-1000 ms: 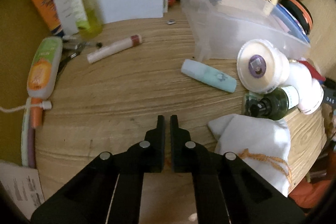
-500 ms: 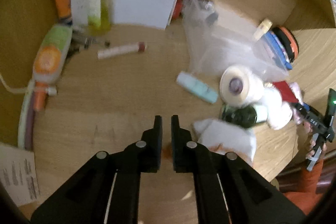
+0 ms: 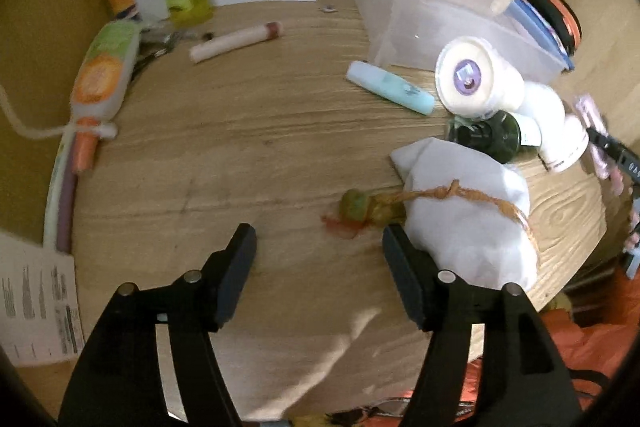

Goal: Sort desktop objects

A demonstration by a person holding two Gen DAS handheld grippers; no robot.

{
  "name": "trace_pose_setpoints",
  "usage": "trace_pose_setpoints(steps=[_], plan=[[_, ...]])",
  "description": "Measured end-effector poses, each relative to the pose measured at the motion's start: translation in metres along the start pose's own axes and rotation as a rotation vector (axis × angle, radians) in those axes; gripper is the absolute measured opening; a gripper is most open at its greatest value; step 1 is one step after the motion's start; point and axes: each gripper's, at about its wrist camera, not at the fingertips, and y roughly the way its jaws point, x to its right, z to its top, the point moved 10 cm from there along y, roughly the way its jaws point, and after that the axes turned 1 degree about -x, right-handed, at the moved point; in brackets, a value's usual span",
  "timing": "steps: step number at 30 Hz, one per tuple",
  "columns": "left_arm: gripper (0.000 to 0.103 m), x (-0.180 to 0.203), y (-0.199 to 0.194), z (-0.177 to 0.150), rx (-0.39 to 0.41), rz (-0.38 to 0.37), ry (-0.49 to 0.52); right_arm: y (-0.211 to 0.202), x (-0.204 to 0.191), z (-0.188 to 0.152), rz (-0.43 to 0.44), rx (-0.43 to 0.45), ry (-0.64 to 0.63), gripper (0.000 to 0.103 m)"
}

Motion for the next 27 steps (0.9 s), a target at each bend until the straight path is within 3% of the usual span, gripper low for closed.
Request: trace_pose_setpoints(steps=[11,17,24,27], plan=[[0.059,0.015,0.018,0.026,0.015,0.008,0.136,-0.010,0.010,-0.005,-0.040,0.000,0.012,0.055],[0.059,-0.008,-0.002,0.036,0.014,0.000,0.044,-0.010,0.008,0.002,-0.036,0.004,0.025,0.055],[0.059,-0.002,-0.004,0.031,-0.065,-0.194,-0.100,-0.006,0.000,0.011,-0.012,0.010,0.001,0.055],[0.052,0.009,0.003,0.033,-0.116,-0.195,-0.107,-0.004,-0.005,0.013,-0.001,0.011,-0.015,0.055]])
